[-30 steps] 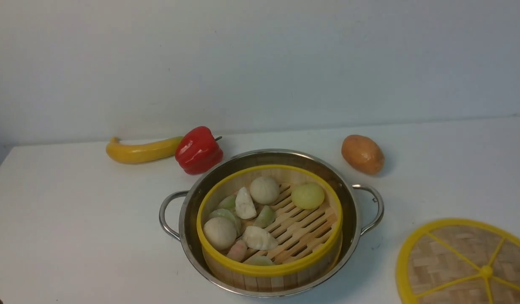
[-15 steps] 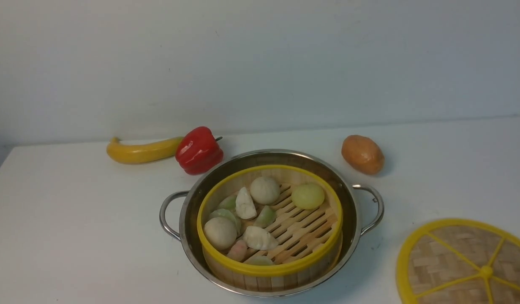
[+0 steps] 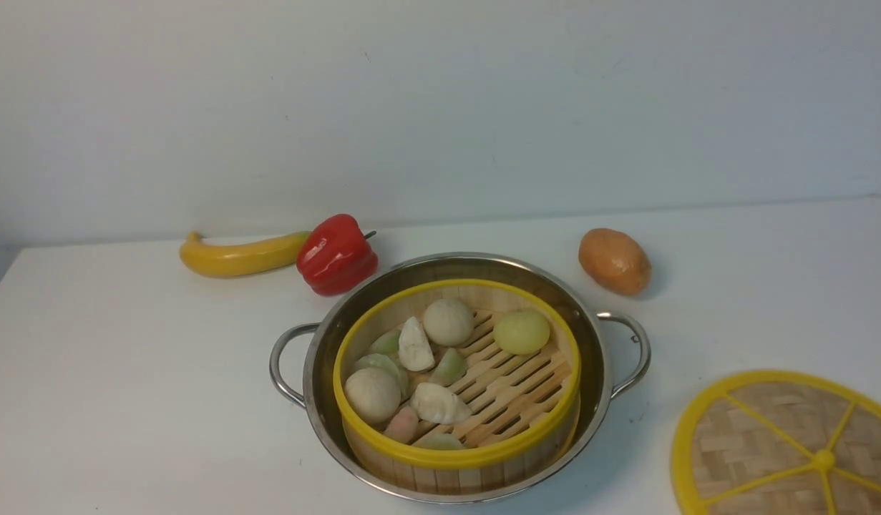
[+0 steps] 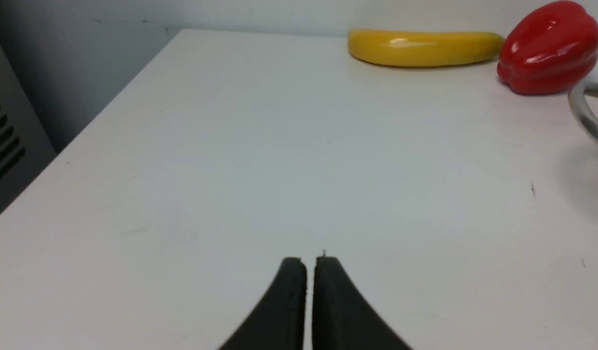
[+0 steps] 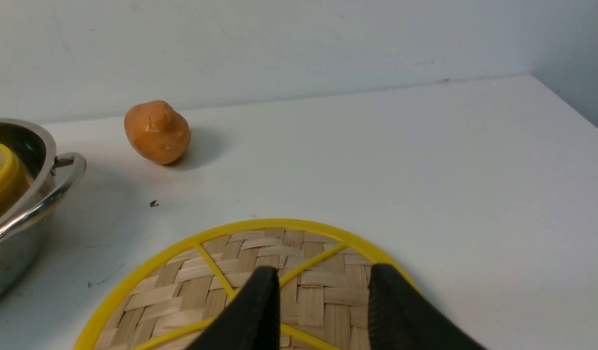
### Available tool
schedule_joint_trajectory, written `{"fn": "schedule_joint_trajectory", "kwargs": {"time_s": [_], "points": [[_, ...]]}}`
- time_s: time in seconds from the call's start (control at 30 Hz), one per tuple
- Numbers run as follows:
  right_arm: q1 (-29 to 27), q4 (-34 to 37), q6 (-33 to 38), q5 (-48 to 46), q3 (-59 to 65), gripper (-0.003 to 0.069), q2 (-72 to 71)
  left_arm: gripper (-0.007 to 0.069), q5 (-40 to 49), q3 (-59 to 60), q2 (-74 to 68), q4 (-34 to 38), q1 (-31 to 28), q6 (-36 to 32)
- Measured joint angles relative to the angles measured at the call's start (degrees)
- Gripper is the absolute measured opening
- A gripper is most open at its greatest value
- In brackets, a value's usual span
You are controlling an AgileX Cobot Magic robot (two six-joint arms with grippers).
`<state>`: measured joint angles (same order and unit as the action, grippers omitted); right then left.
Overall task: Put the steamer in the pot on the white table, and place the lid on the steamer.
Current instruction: 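Move the gripper down to the bamboo steamer lid and grasp its center knob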
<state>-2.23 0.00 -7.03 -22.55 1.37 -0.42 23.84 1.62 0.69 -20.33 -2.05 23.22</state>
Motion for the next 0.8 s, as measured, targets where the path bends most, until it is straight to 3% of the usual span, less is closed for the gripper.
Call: {"fn": "schedule_joint_trajectory", "kwargs": {"time_s": [0.2, 0.33, 0.43, 0.8], "points": [[0.00, 0.00, 0.00, 0.00, 0.00, 0.0241, 0.00, 0.0018, -1.17, 0.00, 0.00, 5.43, 0.29, -3.76], [0.00, 0.00, 0.00, 0.00, 0.00, 0.0241, 0.00, 0.0018, -1.47, 0.00, 0.00, 13.00, 0.97, -14.15], [0.00, 0.00, 0.00, 0.00, 0.00, 0.0241, 0.00, 0.0018, -1.65, 0.00, 0.00, 16.51, 0.98, -18.16], [0.00, 0.00, 0.00, 0.00, 0.00, 0.0241, 0.00, 0.0018, -1.65, 0.00, 0.00, 19.72, 1.03, -22.54]]}}
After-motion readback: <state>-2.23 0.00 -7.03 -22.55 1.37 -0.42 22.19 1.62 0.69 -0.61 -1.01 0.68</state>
